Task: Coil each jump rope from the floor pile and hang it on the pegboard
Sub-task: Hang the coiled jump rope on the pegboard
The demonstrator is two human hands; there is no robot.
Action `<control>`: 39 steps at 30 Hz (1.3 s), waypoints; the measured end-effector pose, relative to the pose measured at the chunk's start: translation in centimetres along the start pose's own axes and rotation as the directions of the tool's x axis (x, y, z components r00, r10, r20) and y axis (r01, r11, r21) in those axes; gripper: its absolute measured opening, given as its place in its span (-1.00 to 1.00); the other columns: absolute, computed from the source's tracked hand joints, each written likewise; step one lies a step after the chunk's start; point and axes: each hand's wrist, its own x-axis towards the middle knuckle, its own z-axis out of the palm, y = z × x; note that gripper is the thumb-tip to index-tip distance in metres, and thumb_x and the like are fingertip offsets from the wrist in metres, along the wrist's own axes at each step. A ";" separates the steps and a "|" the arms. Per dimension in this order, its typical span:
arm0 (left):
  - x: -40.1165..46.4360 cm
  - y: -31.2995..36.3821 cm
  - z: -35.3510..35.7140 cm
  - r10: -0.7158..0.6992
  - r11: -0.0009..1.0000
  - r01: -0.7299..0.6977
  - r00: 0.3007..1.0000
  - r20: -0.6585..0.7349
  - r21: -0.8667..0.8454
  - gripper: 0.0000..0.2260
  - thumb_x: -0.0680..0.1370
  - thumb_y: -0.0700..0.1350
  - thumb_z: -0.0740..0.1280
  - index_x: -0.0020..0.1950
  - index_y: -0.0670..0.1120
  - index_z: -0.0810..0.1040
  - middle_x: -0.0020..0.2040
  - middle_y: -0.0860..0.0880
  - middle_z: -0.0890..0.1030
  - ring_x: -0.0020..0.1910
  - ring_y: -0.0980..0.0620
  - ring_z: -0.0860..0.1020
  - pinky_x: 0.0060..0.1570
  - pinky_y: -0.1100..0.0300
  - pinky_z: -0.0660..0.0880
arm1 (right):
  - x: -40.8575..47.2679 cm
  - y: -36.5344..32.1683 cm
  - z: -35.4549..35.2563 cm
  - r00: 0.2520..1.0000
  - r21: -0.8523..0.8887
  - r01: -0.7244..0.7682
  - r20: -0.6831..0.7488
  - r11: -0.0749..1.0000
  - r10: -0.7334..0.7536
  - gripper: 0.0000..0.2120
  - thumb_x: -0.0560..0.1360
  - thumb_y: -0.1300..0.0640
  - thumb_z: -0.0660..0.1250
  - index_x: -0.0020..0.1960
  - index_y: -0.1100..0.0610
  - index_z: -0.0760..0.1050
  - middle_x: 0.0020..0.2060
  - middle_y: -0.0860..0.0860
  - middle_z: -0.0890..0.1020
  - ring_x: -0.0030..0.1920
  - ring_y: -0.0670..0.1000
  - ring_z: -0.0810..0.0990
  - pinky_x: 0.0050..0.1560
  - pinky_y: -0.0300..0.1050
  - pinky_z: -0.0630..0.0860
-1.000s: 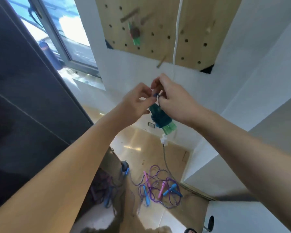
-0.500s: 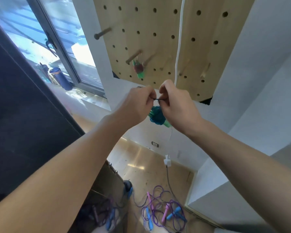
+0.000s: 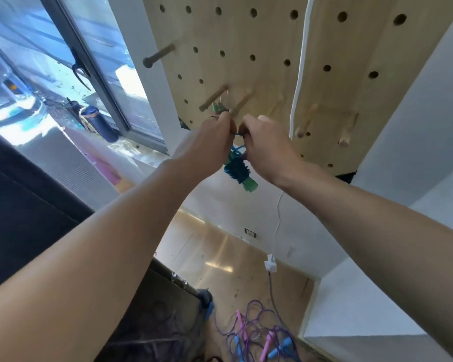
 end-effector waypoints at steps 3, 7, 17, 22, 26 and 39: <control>2.7 -2.0 0.9 -0.022 1.000 0.022 1.000 0.006 0.010 -0.88 0.67 -0.16 0.17 0.11 -0.16 0.47 0.00 -0.16 0.61 -0.15 -0.22 0.59 -0.12 -0.16 0.56 | 2.7 0.1 1.1 0.998 -0.012 -0.067 0.015 0.998 0.068 -0.81 0.61 0.33 0.08 0.06 0.16 0.44 -0.05 0.14 0.44 -0.12 0.23 0.62 -0.29 0.02 0.44; 5.8 -4.6 2.2 -0.044 0.997 0.044 0.999 -0.002 0.058 -0.86 0.67 -0.14 0.19 0.15 -0.14 0.50 0.04 -0.18 0.63 -0.11 -0.24 0.60 -0.17 -0.05 0.53 | 6.2 0.3 2.9 0.989 -0.077 -0.146 0.016 0.986 0.147 -0.85 0.58 0.35 0.17 0.05 0.17 0.44 0.03 0.14 0.50 -0.02 0.22 0.56 -0.16 -0.01 0.39; 10.5 -6.3 3.9 -0.056 0.980 0.059 0.998 -0.025 0.190 -0.67 0.63 -0.21 0.24 0.40 -0.10 0.38 0.14 -0.11 0.60 -0.06 -0.22 0.60 -0.22 -0.04 0.48 | 10.6 1.1 4.1 0.977 -0.082 -0.206 -0.071 0.975 0.200 -0.85 0.58 0.35 0.22 0.10 0.22 0.49 0.03 0.16 0.56 -0.09 0.15 0.56 -0.12 0.05 0.54; 11.3 -6.5 3.7 -0.039 0.988 0.041 0.999 -0.020 0.149 -0.75 0.65 -0.18 0.22 0.33 -0.10 0.43 0.11 -0.11 0.61 -0.04 -0.21 0.59 -0.22 -0.03 0.47 | 11.1 1.5 3.8 0.980 -0.091 -0.199 -0.046 0.976 0.196 -0.85 0.58 0.35 0.26 0.13 0.22 0.48 0.00 0.12 0.52 -0.06 0.14 0.56 -0.02 0.08 0.60; 11.7 -6.6 3.4 -0.107 0.994 0.107 0.994 0.021 0.008 -0.77 0.64 -0.12 0.21 0.26 -0.01 0.55 0.09 -0.06 0.64 -0.03 -0.14 0.59 -0.17 0.03 0.50 | 11.2 1.8 3.7 0.978 -0.083 -0.210 -0.032 0.974 0.208 -0.87 0.59 0.34 0.26 0.12 0.22 0.48 0.05 0.14 0.52 -0.04 0.13 0.56 0.01 0.08 0.61; 14.2 -7.1 1.7 -0.073 0.986 0.108 0.965 0.250 -0.130 -0.77 0.58 -0.18 0.31 0.20 -0.02 0.65 0.03 -0.04 0.61 -0.05 -0.03 0.56 -0.19 0.24 0.49 | 11.1 2.0 3.3 0.979 -0.088 -0.202 0.021 0.975 0.204 -0.81 0.60 0.34 0.22 0.20 0.20 0.44 0.13 0.15 0.54 0.09 0.17 0.56 0.10 0.12 0.57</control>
